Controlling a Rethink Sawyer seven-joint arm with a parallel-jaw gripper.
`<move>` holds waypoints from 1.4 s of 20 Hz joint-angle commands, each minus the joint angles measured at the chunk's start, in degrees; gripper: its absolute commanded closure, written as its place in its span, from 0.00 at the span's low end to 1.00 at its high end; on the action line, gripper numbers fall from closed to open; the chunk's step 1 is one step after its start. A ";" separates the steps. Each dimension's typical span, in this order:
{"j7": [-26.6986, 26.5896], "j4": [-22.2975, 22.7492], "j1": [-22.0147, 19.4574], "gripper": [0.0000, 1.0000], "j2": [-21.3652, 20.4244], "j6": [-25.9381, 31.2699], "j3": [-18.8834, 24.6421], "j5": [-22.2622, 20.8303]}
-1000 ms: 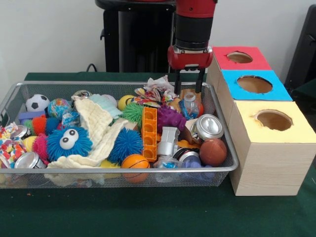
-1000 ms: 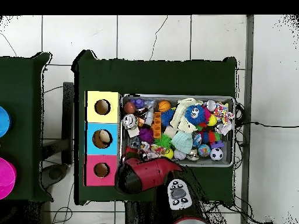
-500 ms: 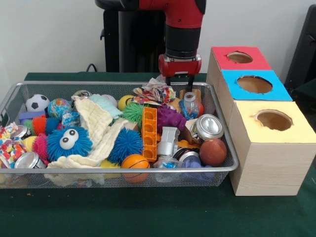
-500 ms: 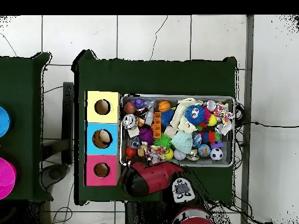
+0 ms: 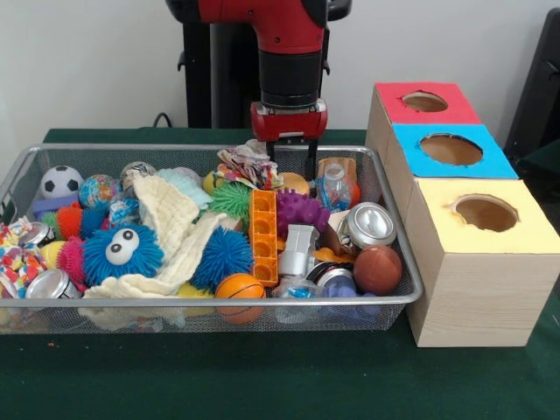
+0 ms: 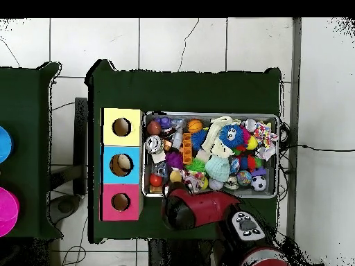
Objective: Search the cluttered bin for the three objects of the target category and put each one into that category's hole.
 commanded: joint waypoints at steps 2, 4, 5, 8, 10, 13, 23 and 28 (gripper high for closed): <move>-0.72 -9.24 -3.99 0.00 -1.75 4.45 9.62 -1.48; -1.90 -10.18 -4.92 0.00 -1.85 5.71 10.91 -1.71; -2.43 -10.54 -5.52 0.00 -1.81 6.41 11.67 -1.72; -3.30 -10.93 -7.41 0.00 -1.91 7.69 13.76 -1.79; -3.69 -10.81 -8.43 0.00 -2.31 9.00 15.09 -1.48; -4.21 -10.92 -9.28 0.00 -3.27 11.66 16.52 -0.59; -5.91 -13.92 -10.18 0.00 -3.82 13.42 17.07 -4.15; -6.27 -15.43 -10.42 0.00 -1.91 10.89 15.64 -8.97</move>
